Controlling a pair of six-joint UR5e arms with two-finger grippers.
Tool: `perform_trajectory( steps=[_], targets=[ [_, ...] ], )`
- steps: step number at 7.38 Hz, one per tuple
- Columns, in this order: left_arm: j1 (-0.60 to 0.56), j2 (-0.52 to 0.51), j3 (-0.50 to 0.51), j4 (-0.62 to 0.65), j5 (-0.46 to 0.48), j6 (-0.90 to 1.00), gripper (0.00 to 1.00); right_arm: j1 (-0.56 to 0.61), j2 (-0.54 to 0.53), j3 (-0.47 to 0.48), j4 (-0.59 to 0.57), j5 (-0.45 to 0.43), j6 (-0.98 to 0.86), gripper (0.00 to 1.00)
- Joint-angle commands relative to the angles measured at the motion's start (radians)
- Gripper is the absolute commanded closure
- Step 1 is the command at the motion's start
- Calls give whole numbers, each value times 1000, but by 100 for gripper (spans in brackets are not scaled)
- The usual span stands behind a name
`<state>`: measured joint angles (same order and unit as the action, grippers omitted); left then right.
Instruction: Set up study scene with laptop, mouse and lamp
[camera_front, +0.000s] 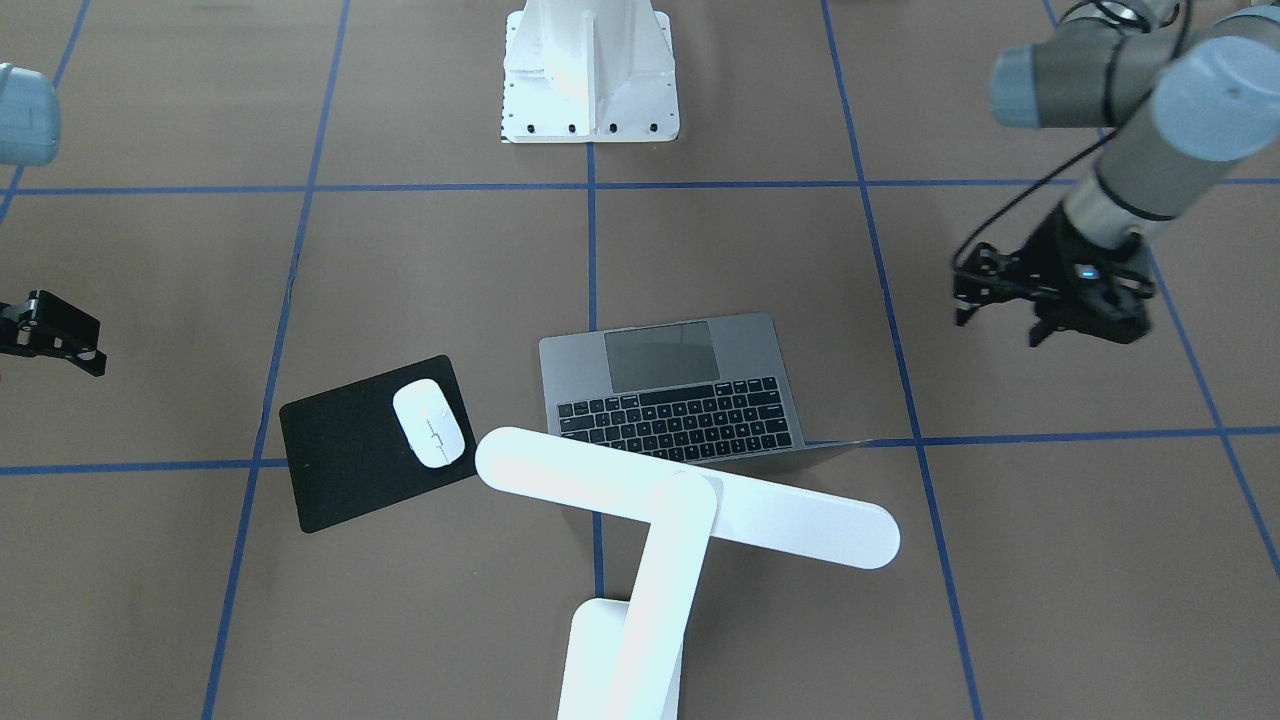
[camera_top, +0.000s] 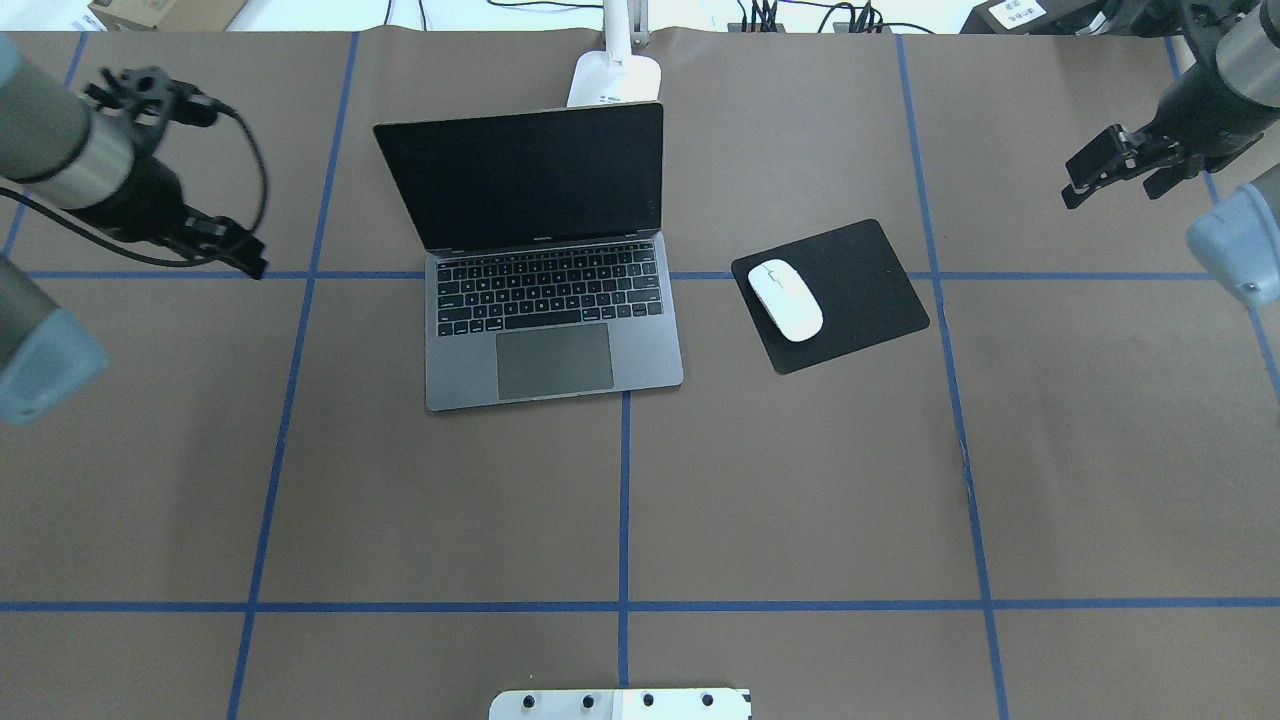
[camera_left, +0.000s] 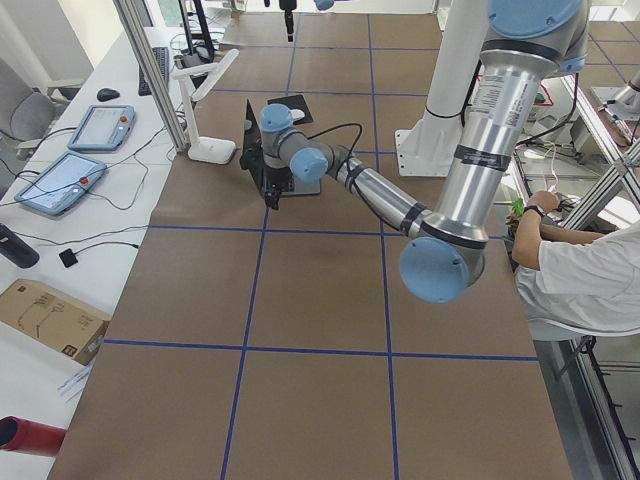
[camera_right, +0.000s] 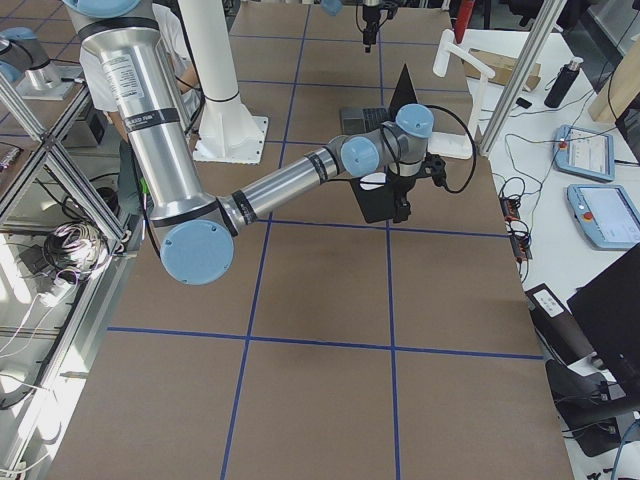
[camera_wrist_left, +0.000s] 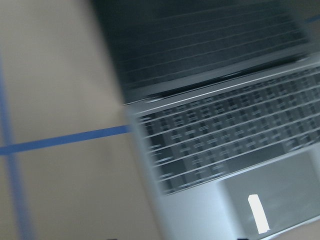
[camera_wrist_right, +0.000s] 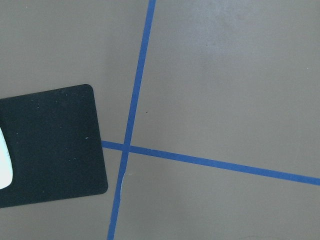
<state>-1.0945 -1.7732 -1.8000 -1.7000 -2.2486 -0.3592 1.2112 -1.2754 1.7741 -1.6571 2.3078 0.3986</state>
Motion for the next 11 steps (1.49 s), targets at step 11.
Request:
perform_trajectory(
  steps=[11],
  targets=[
    [-438, 212, 214, -6, -94, 396, 0, 225, -395, 87, 22, 88, -264, 1]
  ],
)
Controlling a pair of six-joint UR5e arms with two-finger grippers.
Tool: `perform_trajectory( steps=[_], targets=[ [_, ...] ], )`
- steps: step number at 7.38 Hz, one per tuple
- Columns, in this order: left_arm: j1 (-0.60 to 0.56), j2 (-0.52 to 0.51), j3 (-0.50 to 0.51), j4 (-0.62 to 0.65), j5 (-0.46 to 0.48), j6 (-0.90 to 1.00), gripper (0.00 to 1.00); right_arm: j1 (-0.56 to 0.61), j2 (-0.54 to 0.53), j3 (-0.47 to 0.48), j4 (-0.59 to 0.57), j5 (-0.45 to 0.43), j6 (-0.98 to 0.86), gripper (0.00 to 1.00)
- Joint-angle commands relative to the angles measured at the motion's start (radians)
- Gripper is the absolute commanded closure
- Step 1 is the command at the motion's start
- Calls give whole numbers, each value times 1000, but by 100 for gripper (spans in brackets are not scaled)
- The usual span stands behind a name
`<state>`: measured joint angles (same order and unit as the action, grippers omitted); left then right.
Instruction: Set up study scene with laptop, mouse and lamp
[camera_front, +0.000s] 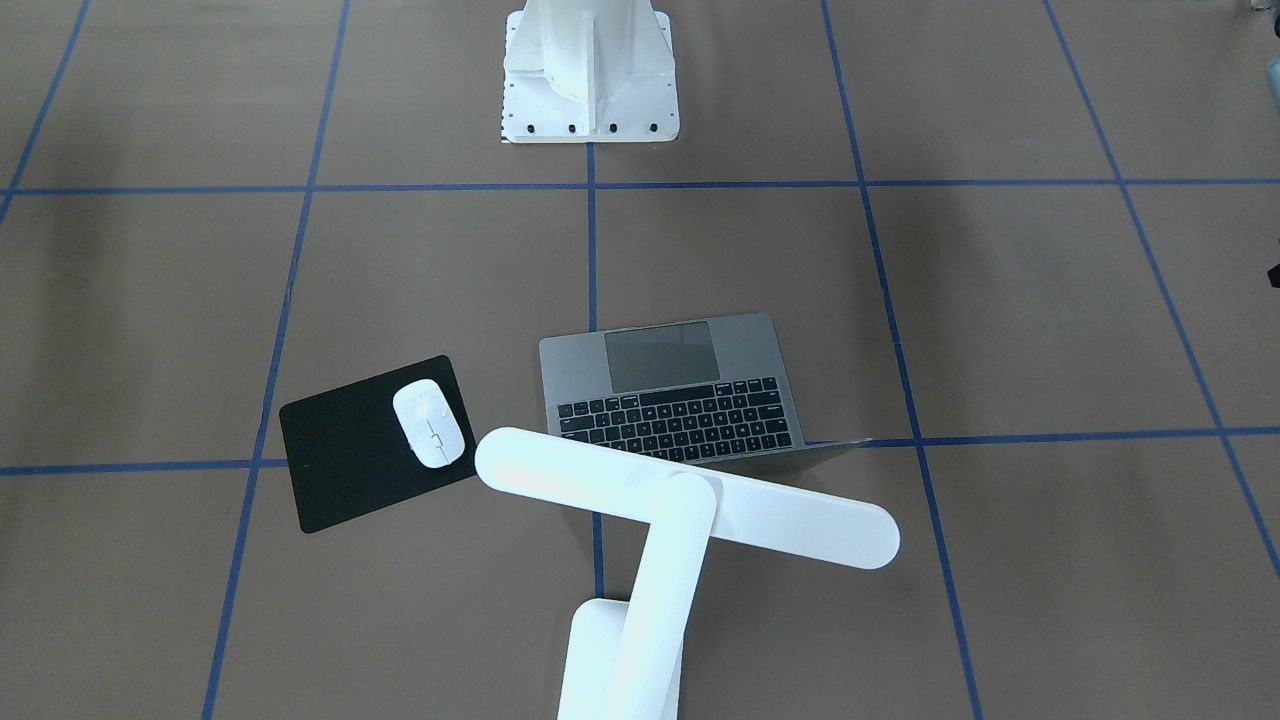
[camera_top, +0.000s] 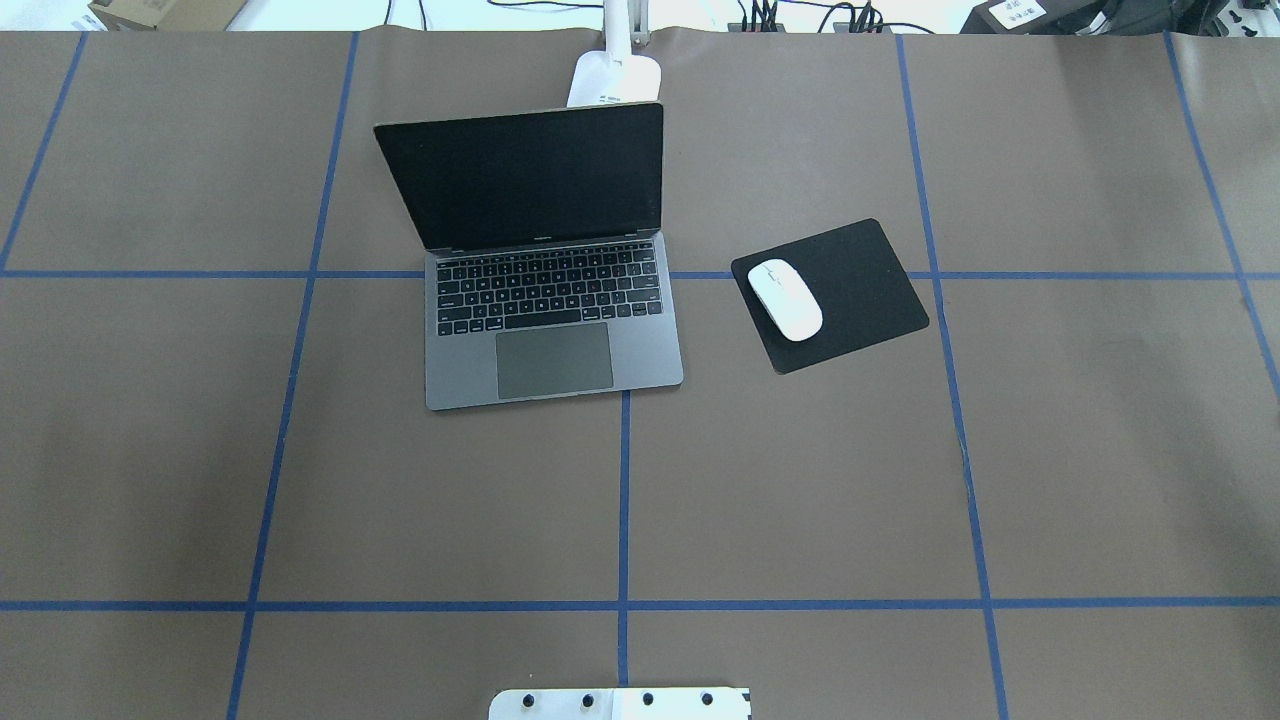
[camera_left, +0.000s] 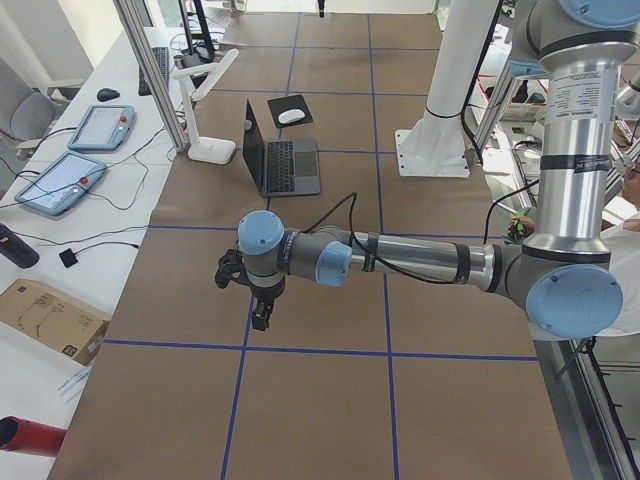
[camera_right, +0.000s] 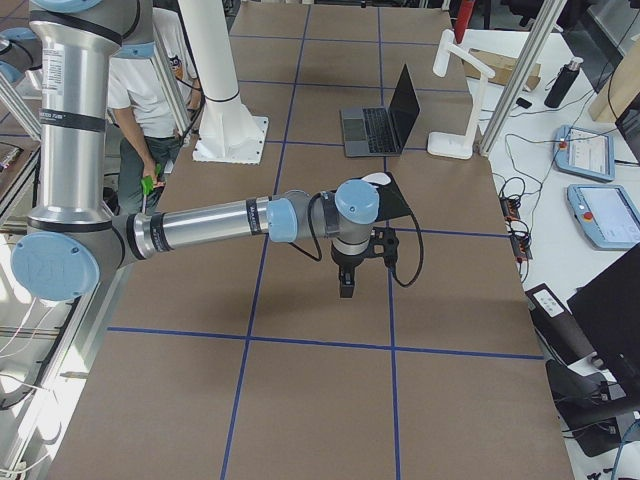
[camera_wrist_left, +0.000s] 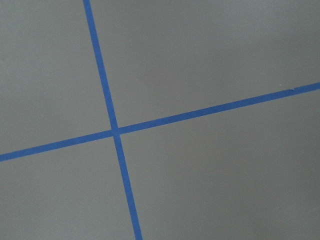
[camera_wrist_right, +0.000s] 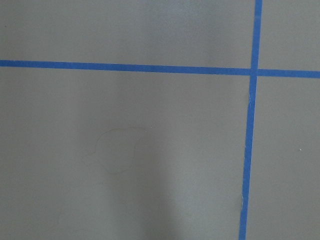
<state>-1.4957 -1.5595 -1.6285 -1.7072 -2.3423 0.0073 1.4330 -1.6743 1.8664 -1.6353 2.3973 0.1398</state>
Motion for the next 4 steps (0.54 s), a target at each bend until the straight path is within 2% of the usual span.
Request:
perform_trajectory(
  steps=[1, 3, 4],
  targets=[
    [-37, -7, 64, 1, 0, 33, 0, 3, 10, -12, 0, -12, -5, 1],
    [-37, -2, 87, 1, 0, 34, 0, 3, 19, -15, -1, -68, -3, 1],
    [-37, 6, 84, 3, 0, 65, 0, 1, 22, -23, -1, -69, 6, 1]
  ],
)
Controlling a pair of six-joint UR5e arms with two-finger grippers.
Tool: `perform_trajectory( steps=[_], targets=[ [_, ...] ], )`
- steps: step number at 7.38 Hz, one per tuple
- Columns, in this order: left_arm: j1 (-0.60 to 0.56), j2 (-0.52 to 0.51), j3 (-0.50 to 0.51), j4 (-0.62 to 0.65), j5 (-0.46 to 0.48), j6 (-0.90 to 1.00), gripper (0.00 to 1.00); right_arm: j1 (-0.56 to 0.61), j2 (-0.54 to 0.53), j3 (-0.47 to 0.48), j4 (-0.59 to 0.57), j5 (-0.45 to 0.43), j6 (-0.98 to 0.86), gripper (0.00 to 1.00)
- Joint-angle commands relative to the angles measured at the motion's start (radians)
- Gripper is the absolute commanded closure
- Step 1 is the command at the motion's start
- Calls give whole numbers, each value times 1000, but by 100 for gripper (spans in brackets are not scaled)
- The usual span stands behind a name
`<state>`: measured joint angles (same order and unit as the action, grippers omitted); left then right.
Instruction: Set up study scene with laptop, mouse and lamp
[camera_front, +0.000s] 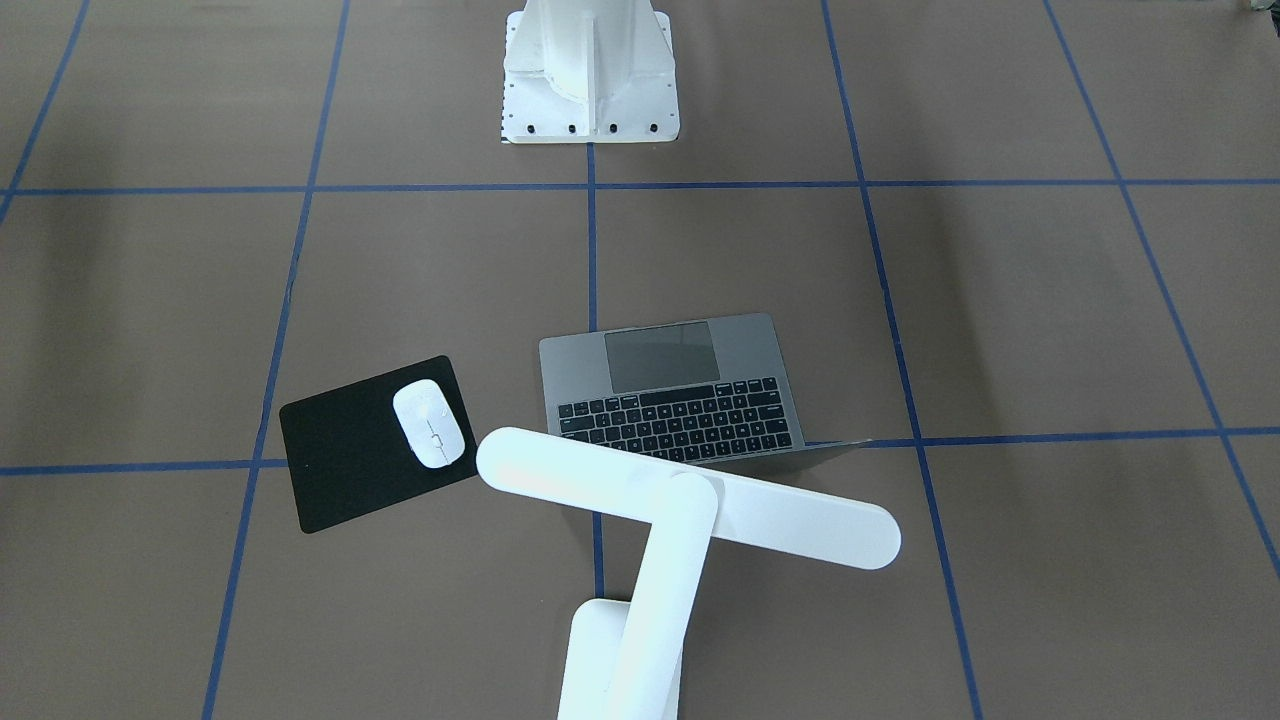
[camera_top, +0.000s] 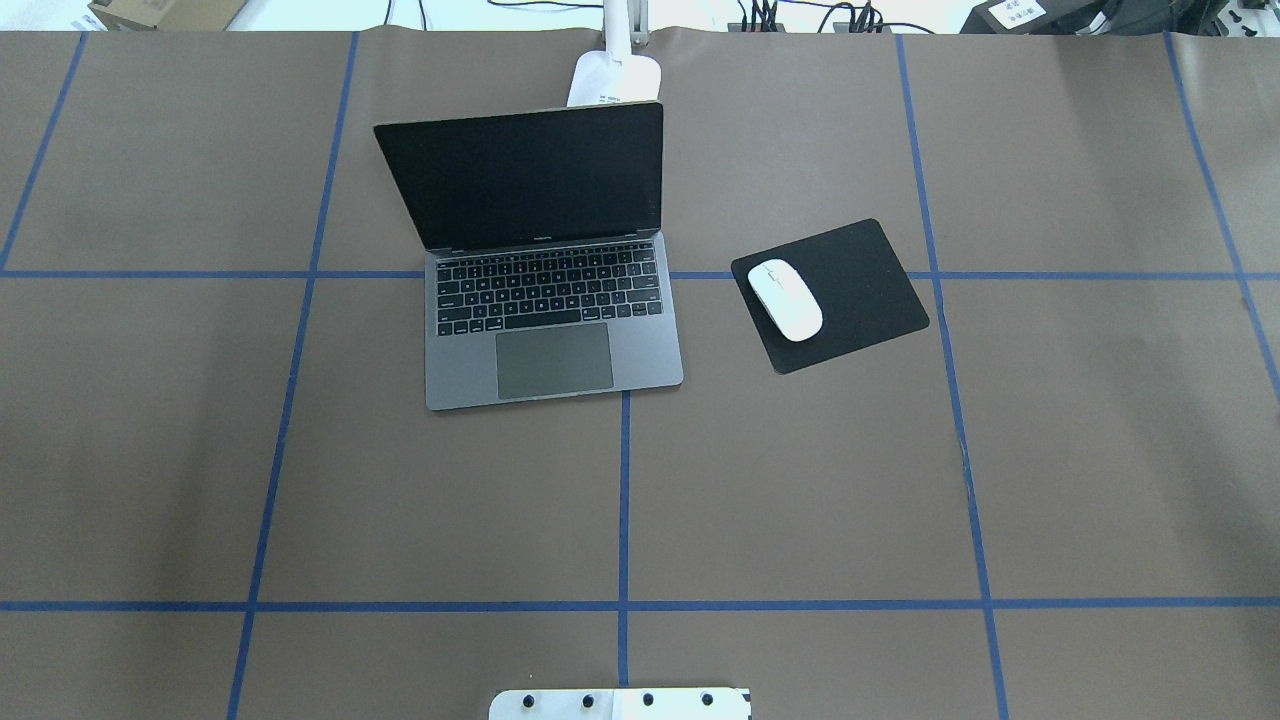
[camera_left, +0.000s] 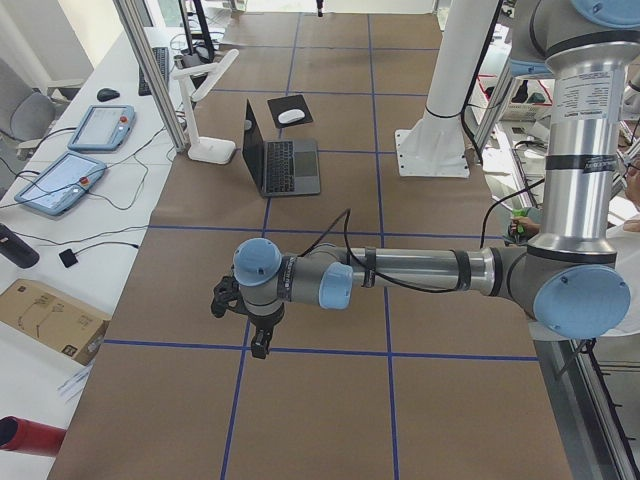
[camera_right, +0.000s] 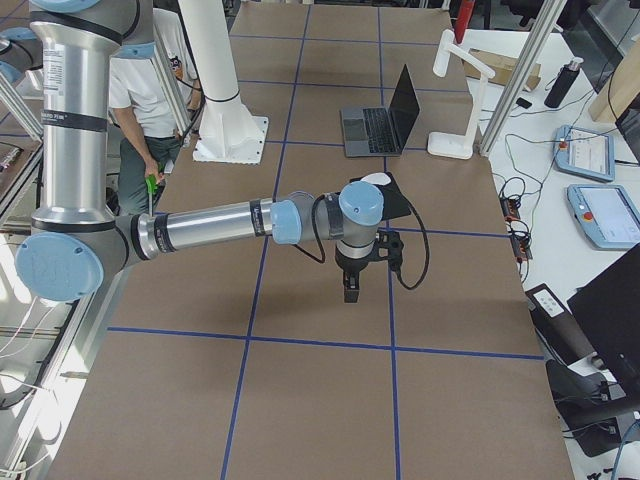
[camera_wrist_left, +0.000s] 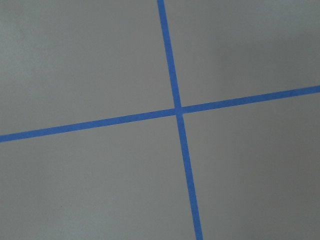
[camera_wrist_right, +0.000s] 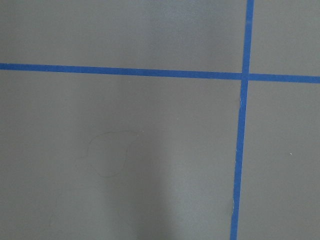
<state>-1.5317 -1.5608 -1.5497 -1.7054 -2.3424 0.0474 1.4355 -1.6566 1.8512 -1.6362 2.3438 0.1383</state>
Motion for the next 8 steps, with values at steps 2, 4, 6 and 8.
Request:
perform_trajectory(
  steps=[2, 4, 6, 8],
  targets=[
    [1, 8, 8, 52, -2, 40, 0, -3, 5, -33, 1, -17, 17, 1],
    [-1, 2, -12, 105, -3, 31, 0, -3, 26, -62, 1, -17, 61, 1],
    [-1, 4, -23, 104, -3, 29, 0, -3, 40, -95, 1, -14, 61, 1],
    [1, -2, -26, 102, -11, 13, 0, -3, 44, -84, 3, -12, 63, 1]
  ],
)
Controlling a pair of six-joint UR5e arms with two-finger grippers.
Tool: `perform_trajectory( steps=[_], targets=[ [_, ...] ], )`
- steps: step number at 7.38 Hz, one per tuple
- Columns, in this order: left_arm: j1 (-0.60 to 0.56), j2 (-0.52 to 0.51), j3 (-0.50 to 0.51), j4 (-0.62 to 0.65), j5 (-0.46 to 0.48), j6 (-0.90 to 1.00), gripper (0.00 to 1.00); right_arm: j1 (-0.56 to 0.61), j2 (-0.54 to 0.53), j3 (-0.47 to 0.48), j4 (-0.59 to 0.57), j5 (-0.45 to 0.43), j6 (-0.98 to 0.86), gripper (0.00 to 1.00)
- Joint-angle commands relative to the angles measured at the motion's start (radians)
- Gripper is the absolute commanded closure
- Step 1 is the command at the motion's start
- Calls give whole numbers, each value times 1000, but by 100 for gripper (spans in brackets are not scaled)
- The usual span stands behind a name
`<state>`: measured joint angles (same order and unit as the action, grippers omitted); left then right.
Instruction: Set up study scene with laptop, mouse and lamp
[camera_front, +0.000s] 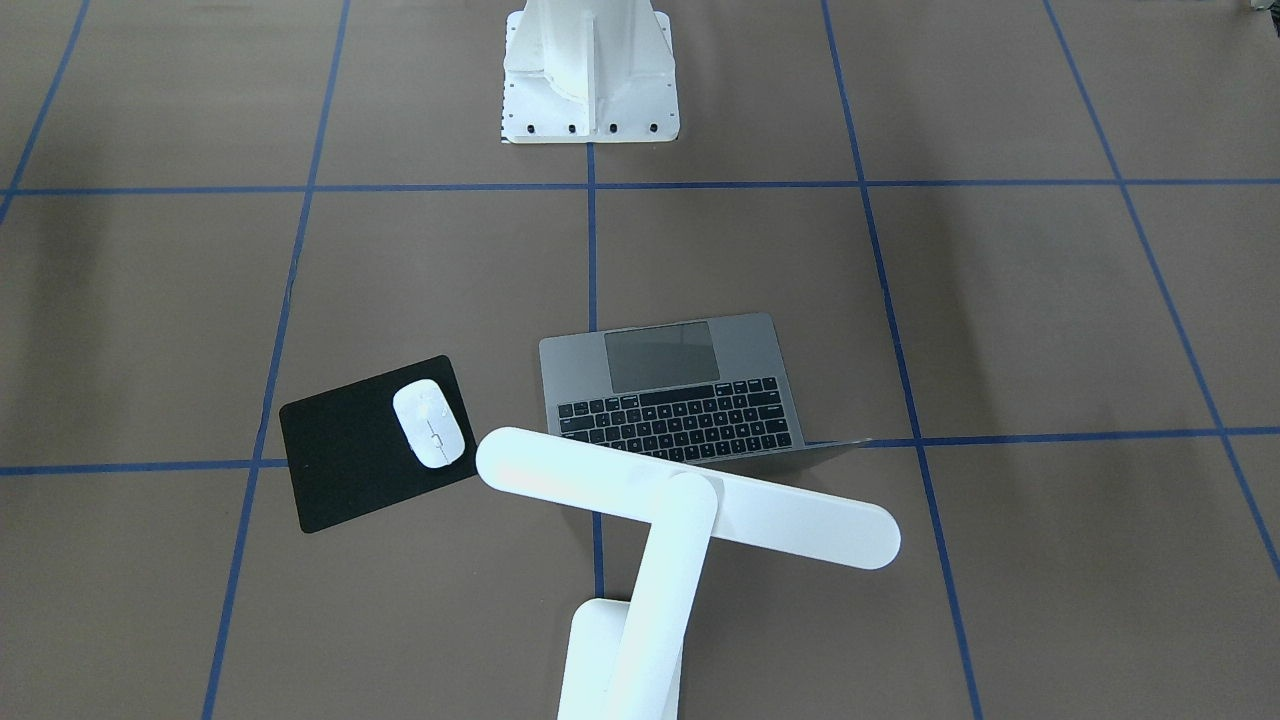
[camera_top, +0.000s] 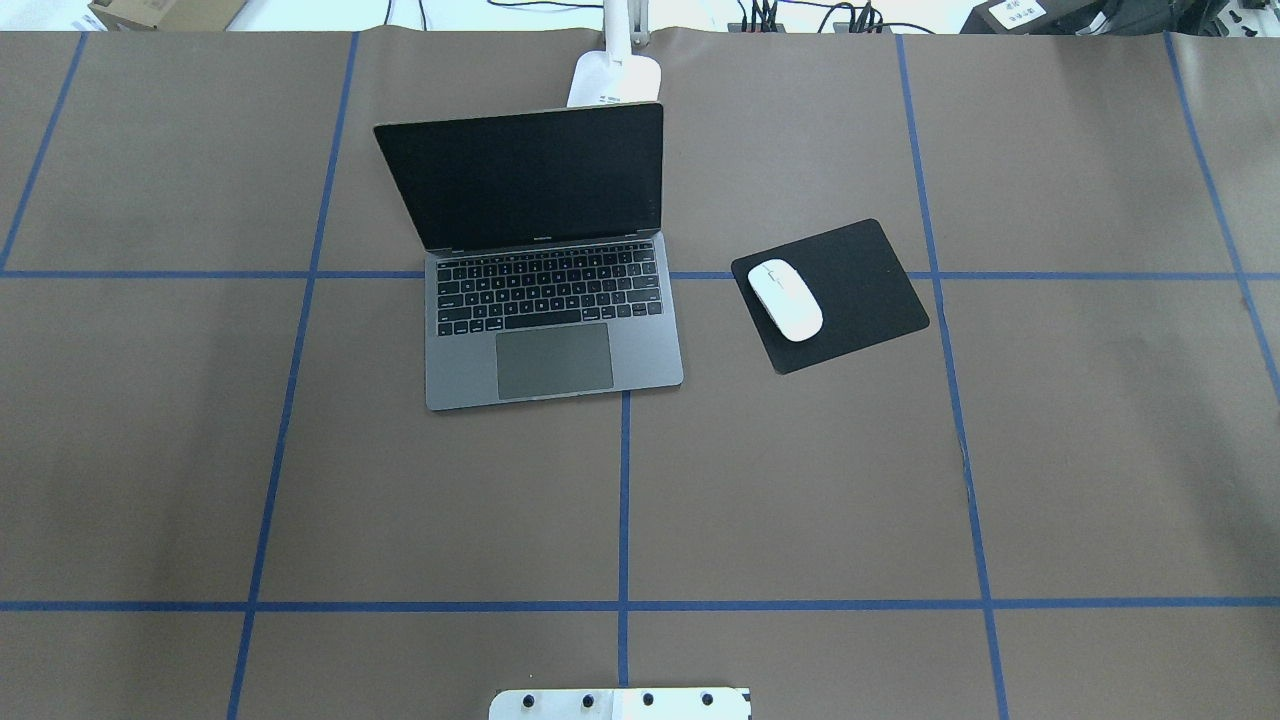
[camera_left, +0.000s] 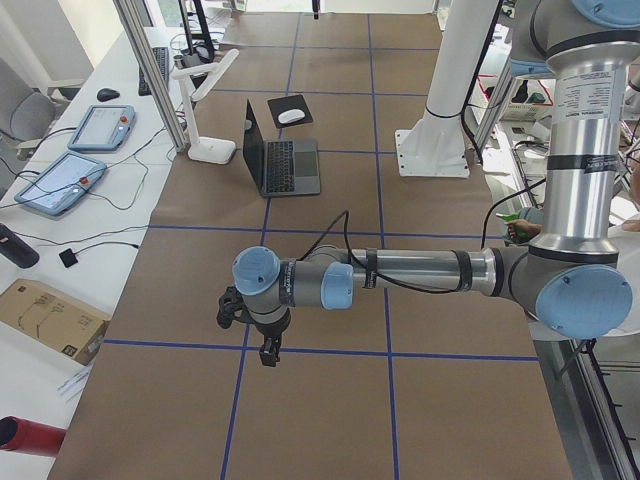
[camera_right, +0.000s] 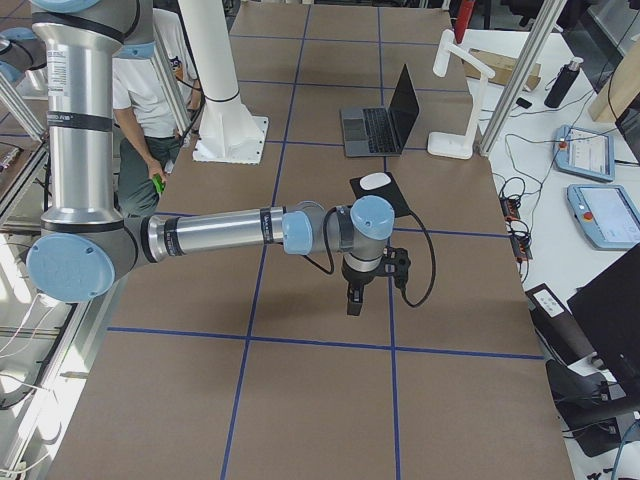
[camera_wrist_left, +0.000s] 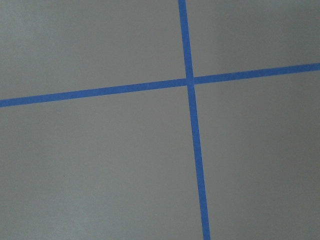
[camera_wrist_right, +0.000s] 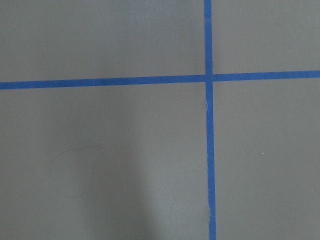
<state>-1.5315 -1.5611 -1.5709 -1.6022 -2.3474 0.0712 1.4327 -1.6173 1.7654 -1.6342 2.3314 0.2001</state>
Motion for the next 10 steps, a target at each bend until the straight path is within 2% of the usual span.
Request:
perform_trajectory(
  steps=[1, 3, 10],
  targets=[
    [1, 1, -5, -4, -44, -11, 0, 0, 16, 0, 1, 0, 1, 1],
    [1, 6, -6, -5, -69, -11, 0, 0, 20, 0, -1, 3, 1, 1],
    [1, 6, -35, -8, -67, -19, 0, -2, 25, -21, 1, -4, 1, 1]
  ],
)
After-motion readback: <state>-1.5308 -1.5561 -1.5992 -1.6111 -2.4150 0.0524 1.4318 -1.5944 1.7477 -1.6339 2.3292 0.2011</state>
